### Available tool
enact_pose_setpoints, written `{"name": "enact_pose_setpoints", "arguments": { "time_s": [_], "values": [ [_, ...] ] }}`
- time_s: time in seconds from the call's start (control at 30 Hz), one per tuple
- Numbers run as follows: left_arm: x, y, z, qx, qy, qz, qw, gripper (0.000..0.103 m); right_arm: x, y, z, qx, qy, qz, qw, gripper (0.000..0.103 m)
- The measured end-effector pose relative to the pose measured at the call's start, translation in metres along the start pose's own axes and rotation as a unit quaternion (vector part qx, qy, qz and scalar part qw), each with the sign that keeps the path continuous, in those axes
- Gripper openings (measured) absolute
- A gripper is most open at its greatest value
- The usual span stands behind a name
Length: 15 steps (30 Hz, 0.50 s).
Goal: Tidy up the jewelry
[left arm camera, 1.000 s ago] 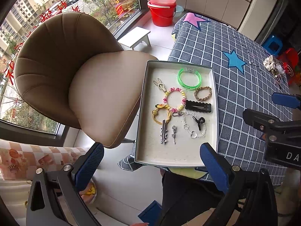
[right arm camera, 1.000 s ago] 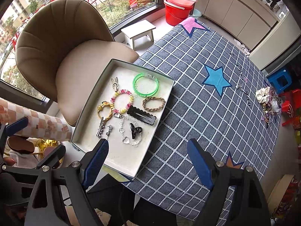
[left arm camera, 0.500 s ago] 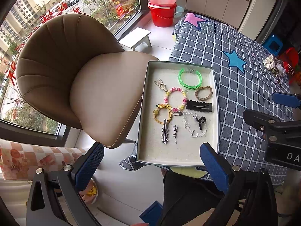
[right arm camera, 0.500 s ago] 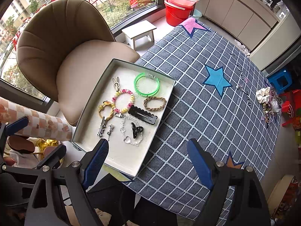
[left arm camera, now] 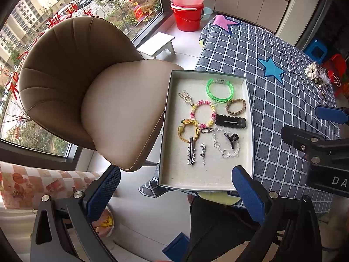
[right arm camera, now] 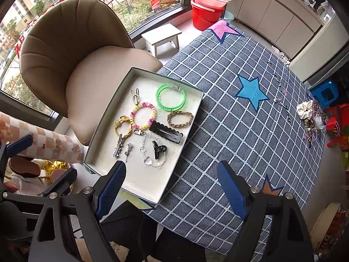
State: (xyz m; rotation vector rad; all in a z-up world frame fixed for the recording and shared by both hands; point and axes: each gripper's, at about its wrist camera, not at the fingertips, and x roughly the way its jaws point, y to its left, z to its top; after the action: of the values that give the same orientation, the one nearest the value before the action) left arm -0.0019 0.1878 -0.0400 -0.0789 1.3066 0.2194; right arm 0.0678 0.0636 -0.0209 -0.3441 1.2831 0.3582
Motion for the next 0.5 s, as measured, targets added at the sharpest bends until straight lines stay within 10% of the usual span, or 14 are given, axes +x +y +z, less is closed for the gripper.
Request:
{"name": "enact_pose_setpoints", "arguments": {
  "time_s": [0.5],
  "values": [
    [0.0018, 0.0021, -0.0022, 0.002, 0.004, 0.001, 1.0, 0.103, 0.0001, 0.0035, -0.0001, 0.001, 0.002, 0.0, 1.0, 0.087]
  ]
}}
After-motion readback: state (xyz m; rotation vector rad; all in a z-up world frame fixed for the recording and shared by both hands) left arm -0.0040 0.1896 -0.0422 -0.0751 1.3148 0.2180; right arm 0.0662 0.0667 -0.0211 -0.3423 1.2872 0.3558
